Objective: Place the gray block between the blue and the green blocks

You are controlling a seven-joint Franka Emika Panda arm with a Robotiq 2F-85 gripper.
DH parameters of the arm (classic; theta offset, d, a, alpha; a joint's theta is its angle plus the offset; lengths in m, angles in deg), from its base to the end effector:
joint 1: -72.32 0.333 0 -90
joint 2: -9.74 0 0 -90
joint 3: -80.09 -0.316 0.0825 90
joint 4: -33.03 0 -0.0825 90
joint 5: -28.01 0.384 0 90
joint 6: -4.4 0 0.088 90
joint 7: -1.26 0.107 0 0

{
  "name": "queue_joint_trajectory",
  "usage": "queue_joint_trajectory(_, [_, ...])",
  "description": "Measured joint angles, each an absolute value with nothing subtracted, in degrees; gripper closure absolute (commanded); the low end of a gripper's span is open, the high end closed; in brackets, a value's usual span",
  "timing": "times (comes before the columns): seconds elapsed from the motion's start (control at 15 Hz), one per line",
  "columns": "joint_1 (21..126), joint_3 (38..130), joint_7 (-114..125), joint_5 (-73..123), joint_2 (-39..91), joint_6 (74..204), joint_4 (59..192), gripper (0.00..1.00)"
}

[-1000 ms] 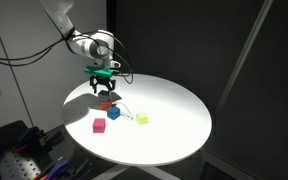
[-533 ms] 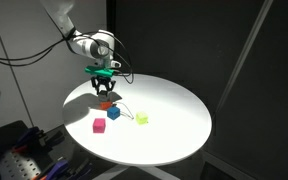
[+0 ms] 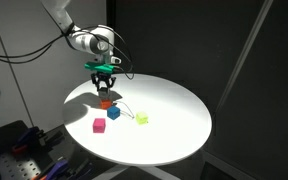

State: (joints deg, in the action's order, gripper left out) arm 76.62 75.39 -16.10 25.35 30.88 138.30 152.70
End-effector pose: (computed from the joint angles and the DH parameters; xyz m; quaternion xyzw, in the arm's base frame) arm 0.5652 0.0885 0.2364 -0.9684 -0.2424 0.0593 0.0035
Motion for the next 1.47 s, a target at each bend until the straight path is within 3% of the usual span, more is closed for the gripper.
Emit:
queue_joint_trajectory(0.67, [76.54,77.33,-5.89,24.95,22.72,133.0,152.75,0.68])
queue_joint_trajectory(1.47, [71.72,83.3,2.21,24.12,21.87,132.98,152.72,0.68])
